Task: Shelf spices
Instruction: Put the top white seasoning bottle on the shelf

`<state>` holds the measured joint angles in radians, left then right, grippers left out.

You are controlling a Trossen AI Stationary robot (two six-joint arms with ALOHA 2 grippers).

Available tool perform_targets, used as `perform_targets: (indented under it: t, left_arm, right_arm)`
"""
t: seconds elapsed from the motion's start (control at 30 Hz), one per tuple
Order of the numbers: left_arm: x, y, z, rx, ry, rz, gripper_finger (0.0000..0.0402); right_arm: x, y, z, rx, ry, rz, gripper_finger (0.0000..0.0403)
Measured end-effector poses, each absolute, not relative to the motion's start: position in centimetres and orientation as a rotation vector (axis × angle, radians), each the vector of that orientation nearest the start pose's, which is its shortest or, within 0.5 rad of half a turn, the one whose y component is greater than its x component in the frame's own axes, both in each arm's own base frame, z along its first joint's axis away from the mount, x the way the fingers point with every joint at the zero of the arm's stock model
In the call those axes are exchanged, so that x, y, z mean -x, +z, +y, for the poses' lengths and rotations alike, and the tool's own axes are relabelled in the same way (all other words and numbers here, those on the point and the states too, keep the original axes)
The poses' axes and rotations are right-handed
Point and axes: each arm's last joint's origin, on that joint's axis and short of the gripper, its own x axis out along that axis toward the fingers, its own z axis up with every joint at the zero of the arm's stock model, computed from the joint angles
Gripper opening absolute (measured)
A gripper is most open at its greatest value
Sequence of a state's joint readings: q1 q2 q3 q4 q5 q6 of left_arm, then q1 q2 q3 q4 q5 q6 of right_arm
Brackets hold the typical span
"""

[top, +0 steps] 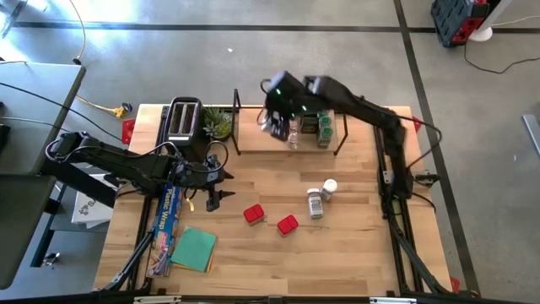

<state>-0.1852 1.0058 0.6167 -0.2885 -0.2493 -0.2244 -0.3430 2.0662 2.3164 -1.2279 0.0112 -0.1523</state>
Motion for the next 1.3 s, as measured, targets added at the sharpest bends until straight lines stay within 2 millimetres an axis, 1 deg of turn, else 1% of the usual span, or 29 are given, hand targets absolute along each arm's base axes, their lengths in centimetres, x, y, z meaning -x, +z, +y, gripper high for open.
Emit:
perform_targets:
  t: [0.03, 0.1, 0.17, 0.27, 0.37, 0.43, 0.57, 0.63, 0.73, 0.87, 0.93, 1.3]
  left_arm:
    - [-20.1, 22.9, -3.0, 0.07, 0.135, 0.65, 0.0266]
    - [-20.1, 22.9, -3.0, 0.063, 0.133, 0.651, 0.0266]
    - [-20.1, 22.9, -3.0, 0.056, 0.131, 0.652, 0.0266]
    - [-20.1, 22.9, -3.0, 0.053, 0.13, 0.653, 0.0266]
    - [-20.1, 22.9, -3.0, 0.054, 0.13, 0.65, 0.0266]
    - [-20.1, 22.9, -3.0, 0.054, 0.129, 0.651, 0.0266]
    - [-20.1, 22.9, -3.0, 0.054, 0.129, 0.651, 0.0266]
    - [-20.1, 22.9, -3.0, 0.055, 0.128, 0.651, 0.0266]
    - [-20.1, 22.9, -3.0, 0.055, 0.128, 0.651, 0.0266]
    - [-20.1, 22.9, -3.0, 0.056, 0.127, 0.651, 0.0266]
    - [-20.1, 22.9, -3.0, 0.056, 0.127, 0.651, 0.0266]
    - [-20.1, 22.9, -3.0, 0.055, 0.127, 0.652, 0.0266]
  right_arm:
    - [-40.1, 36.9, -15.4, -0.015, -0.24, 1.005, 0.019]
    - [-40.4, 35.2, -17.5, 0.01, -0.211, 1.013, 0.019]
    - [-40.1, 33.5, -19.6, 0.001, -0.168, 1.04, 0.019]
    - [-39.5, 31.6, -22.4, -0.039, -0.186, 1.072, 0.019]
    - [-39.3, 29.9, -24.5, -0.075, -0.217, 1.087, 0.019]
    - [-39.2, 29.2, -25.3, -0.082, -0.222, 1.101, 0.019]
    - [-39.3, 27.9, -26.0, -0.105, -0.221, 1.132, 0.019]
    - [-39.3, 27.7, -26.2, -0.109, -0.223, 1.138, 0.019]
    - [-39.3, 27.9, -26.2, -0.077, -0.221, 1.129, 0.0192]
    - [-39.2, 27.8, -26.4, -0.034, -0.262, 1.156, 0.024]
    - [-39.2, 27.9, -26.5, -0.015, -0.256, 1.155, 0.0252]
    - [-39.4, 27.8, -26.7, 0.069, -0.218, 1.144, 0.0261]
